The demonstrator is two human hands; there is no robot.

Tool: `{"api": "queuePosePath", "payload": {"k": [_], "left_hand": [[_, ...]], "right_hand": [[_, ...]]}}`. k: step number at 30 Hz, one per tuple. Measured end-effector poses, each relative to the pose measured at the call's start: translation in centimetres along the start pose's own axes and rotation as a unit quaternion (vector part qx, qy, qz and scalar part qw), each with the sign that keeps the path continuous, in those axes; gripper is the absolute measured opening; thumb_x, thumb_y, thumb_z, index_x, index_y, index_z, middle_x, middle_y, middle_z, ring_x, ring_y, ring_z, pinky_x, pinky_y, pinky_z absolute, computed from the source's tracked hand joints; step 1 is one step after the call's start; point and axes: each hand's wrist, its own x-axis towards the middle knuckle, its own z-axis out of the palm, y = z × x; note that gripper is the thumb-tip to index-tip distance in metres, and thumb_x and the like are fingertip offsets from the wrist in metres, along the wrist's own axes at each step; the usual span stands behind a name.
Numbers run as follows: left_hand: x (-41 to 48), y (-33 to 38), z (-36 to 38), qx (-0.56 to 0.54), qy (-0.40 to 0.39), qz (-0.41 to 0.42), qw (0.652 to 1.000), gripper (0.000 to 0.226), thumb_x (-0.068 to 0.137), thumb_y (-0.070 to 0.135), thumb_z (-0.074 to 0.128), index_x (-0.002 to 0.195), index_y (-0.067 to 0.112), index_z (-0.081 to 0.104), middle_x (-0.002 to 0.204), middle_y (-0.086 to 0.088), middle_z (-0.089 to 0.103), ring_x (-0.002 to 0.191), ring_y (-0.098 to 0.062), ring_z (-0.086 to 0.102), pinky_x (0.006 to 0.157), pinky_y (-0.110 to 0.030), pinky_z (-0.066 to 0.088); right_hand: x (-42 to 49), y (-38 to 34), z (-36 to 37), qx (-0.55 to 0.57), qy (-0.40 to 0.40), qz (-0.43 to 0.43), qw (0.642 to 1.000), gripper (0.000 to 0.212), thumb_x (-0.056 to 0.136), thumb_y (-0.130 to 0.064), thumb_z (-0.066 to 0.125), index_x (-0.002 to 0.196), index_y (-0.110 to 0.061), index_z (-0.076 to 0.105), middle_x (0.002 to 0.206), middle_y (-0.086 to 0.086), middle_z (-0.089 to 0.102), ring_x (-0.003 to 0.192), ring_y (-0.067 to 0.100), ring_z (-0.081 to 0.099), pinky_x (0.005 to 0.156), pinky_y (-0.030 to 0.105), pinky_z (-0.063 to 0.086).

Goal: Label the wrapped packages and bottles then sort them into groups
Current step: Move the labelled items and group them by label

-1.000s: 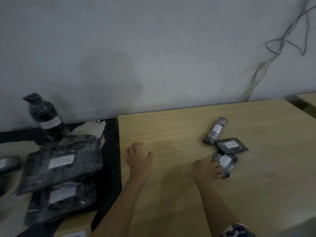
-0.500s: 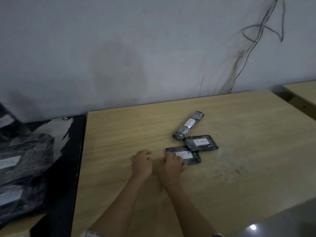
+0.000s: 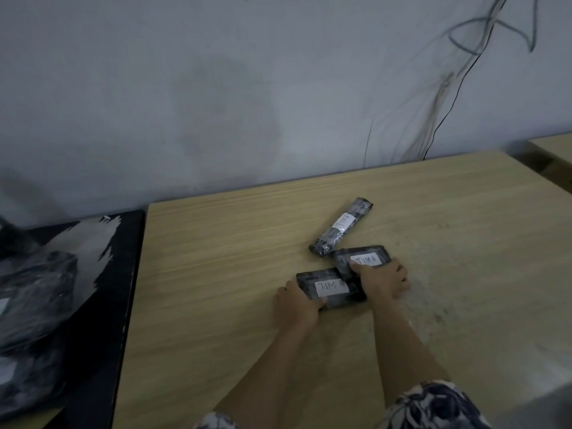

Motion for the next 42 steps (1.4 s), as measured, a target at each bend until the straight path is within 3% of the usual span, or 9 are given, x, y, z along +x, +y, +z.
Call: {"api": "queuePosePath", "payload": {"k": [4, 9, 15, 19, 24, 31, 35, 38, 42], "left_hand": [[-0.2, 1.4, 1.0, 0.005, 0.012, -0.079, 0.997, 0.071, 0.073, 0.042, 0.076, 0.124, 0.007, 0.042, 0.132, -0.009, 0.044, 0.123, -0.026, 0.042, 0.1, -0.035, 0.038], [0.0, 2.3, 1.3, -0.093, 0.004, -0.169, 0.981, 0.057, 0.083, 0.027, 0.069, 0.127, 0.007, 0.039, 0.135, -0.012, 0.043, 0.122, -0.028, 0.044, 0.101, -0.035, 0.04], [-0.5, 1.4, -0.9, -0.294, -0.003, -0.12, 0.948, 0.041, 0.085, 0.006, 0.062, 0.121, 0.003, 0.042, 0.119, -0.015, 0.058, 0.101, -0.029, 0.059, 0.081, -0.032, 0.05], [-1.0, -0.6, -5.4, -0.362, 0.082, -0.112, 0.922, 0.029, 0.089, 0.006, 0.057, 0.117, 0.006, 0.047, 0.107, -0.011, 0.059, 0.087, -0.022, 0.054, 0.072, -0.029, 0.045], [-1.2, -4.2, -12.3, -0.457, 0.193, -0.056, 0.866, 0.026, 0.089, -0.002, 0.054, 0.101, 0.019, 0.044, 0.089, 0.0, 0.057, 0.078, -0.017, 0.059, 0.08, -0.04, 0.055], [-2.8, -10.3, -21.7, -0.483, 0.365, -0.008, 0.796, 0.023, 0.093, 0.002, 0.051, 0.111, 0.015, 0.049, 0.093, -0.001, 0.058, 0.072, -0.009, 0.054, 0.061, -0.017, 0.048], [-4.2, -15.1, -27.5, -0.495, 0.431, 0.013, 0.755, 0.025, 0.097, 0.008, 0.047, 0.121, 0.013, 0.049, 0.104, -0.004, 0.057, 0.09, -0.021, 0.056, 0.075, -0.032, 0.048], [-4.9, -19.8, -32.3, -0.505, 0.482, -0.004, 0.716, 0.031, 0.098, 0.01, 0.044, 0.13, 0.009, 0.045, 0.108, -0.004, 0.053, 0.095, -0.017, 0.052, 0.079, -0.024, 0.041], [-4.7, -26.3, -37.8, -0.533, 0.531, -0.045, 0.657, 0.034, 0.097, 0.01, 0.046, 0.13, 0.007, 0.045, 0.12, -0.013, 0.056, 0.106, -0.024, 0.055, 0.084, -0.026, 0.043]], "right_hand": [[-0.9, 0.2, -0.2, 0.007, 0.016, 0.052, 0.999, 0.104, 0.063, -0.047, 0.082, 0.138, 0.0, 0.028, 0.142, 0.026, 0.027, 0.131, 0.038, 0.025, 0.108, 0.04, 0.021], [-3.0, 1.4, 0.4, 0.172, 0.033, 0.089, 0.981, 0.094, 0.07, -0.032, 0.082, 0.139, 0.004, 0.028, 0.142, 0.024, 0.027, 0.12, 0.041, 0.042, 0.097, 0.044, 0.042], [-4.4, 0.8, -0.8, 0.347, 0.042, 0.133, 0.927, 0.034, 0.094, -0.012, 0.055, 0.122, 0.005, 0.054, 0.117, 0.02, 0.06, 0.1, 0.033, 0.059, 0.081, 0.035, 0.046], [-6.7, -0.8, -0.1, 0.465, -0.005, 0.118, 0.878, 0.028, 0.093, -0.005, 0.052, 0.117, 0.007, 0.06, 0.096, 0.015, 0.064, 0.083, 0.024, 0.06, 0.075, 0.032, 0.049], [-12.1, -4.8, 2.3, 0.539, -0.071, 0.096, 0.834, 0.024, 0.092, 0.0, 0.052, 0.113, 0.01, 0.06, 0.073, 0.002, 0.058, 0.063, 0.012, 0.054, 0.06, 0.025, 0.048], [-21.9, -9.9, 6.6, 0.553, -0.178, 0.069, 0.811, 0.026, 0.094, 0.002, 0.049, 0.118, 0.008, 0.057, 0.076, 0.004, 0.057, 0.076, 0.02, 0.057, 0.078, 0.037, 0.052], [-29.0, -12.7, 9.7, 0.551, -0.232, 0.053, 0.8, 0.022, 0.094, 0.002, 0.049, 0.113, 0.006, 0.058, 0.078, 0.007, 0.057, 0.082, 0.025, 0.056, 0.088, 0.044, 0.051], [-35.6, -14.4, 12.6, 0.525, -0.264, 0.047, 0.808, 0.018, 0.093, 0.001, 0.051, 0.108, 0.002, 0.061, 0.082, 0.008, 0.061, 0.076, 0.021, 0.058, 0.084, 0.04, 0.052], [-43.3, -16.2, 17.0, 0.47, -0.296, 0.024, 0.832, 0.023, 0.092, -0.008, 0.056, 0.113, -0.001, 0.061, 0.107, 0.012, 0.064, 0.099, 0.029, 0.06, 0.094, 0.046, 0.05]]}}
